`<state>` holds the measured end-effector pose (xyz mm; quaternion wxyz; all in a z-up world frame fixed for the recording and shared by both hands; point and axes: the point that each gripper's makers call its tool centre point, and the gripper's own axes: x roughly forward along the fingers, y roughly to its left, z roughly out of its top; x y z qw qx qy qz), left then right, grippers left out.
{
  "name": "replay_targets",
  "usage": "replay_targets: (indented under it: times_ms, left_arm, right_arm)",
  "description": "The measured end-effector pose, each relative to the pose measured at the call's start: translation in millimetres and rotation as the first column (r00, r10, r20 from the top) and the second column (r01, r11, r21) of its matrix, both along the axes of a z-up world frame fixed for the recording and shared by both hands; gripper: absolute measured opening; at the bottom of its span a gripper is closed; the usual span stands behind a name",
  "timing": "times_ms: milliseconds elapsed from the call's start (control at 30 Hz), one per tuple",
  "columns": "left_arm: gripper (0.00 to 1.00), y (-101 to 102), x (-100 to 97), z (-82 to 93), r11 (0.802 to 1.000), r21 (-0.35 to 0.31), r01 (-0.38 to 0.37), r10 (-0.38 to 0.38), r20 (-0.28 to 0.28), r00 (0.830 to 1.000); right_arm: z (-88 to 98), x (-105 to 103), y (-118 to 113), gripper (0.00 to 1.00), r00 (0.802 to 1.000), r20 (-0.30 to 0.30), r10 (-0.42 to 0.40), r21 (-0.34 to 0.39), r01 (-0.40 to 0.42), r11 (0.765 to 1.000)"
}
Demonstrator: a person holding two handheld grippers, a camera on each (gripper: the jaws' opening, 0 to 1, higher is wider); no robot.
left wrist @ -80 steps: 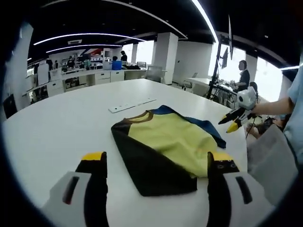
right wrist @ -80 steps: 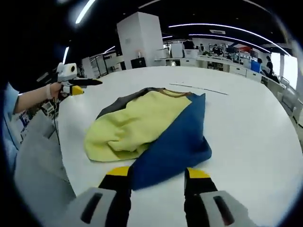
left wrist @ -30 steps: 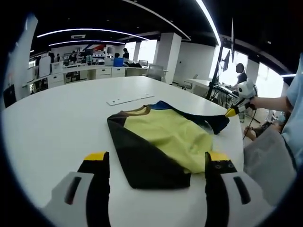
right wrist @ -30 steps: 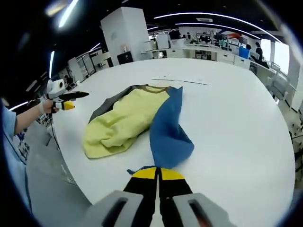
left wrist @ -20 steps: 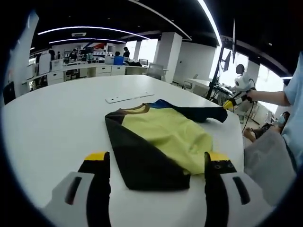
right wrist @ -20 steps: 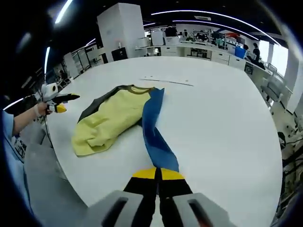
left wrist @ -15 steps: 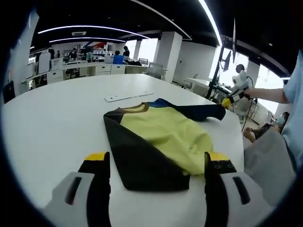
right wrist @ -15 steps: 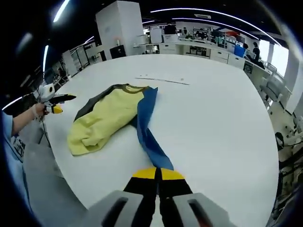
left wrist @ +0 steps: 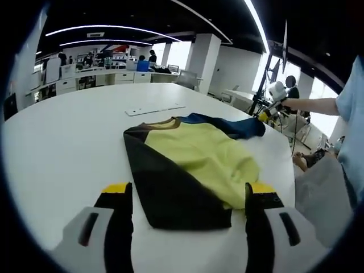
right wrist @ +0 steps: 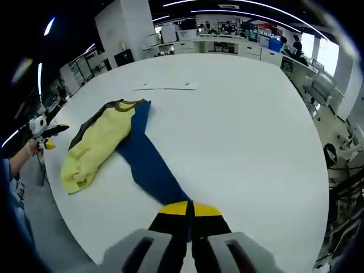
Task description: Fold the garment on the visible template until the final outline fits inside the template.
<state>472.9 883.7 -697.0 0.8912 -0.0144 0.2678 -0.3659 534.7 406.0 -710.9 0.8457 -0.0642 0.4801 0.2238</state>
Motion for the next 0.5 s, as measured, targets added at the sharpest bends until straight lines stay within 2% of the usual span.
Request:
replay_targets:
  times_ms: [200,500]
  left_arm:
    - [0.78,-5.1,1.4,-1.8,1.0,-0.003,0.003,-0.003,-0.008,1.0]
    - [0.78,-4.4,2.0,-6.4,1.0,-0.006,-0.009,0.009,-0.024,1.0]
  right_arm:
    - [-15.5,22.2,-21.6,0.0,0.999,-0.035,-0.03,-0.035,0.028,0.999]
    - [-32.8,44.6,-52.1,0.0,0.995,-0.082,-0.056,-0.115,0.047,0.992]
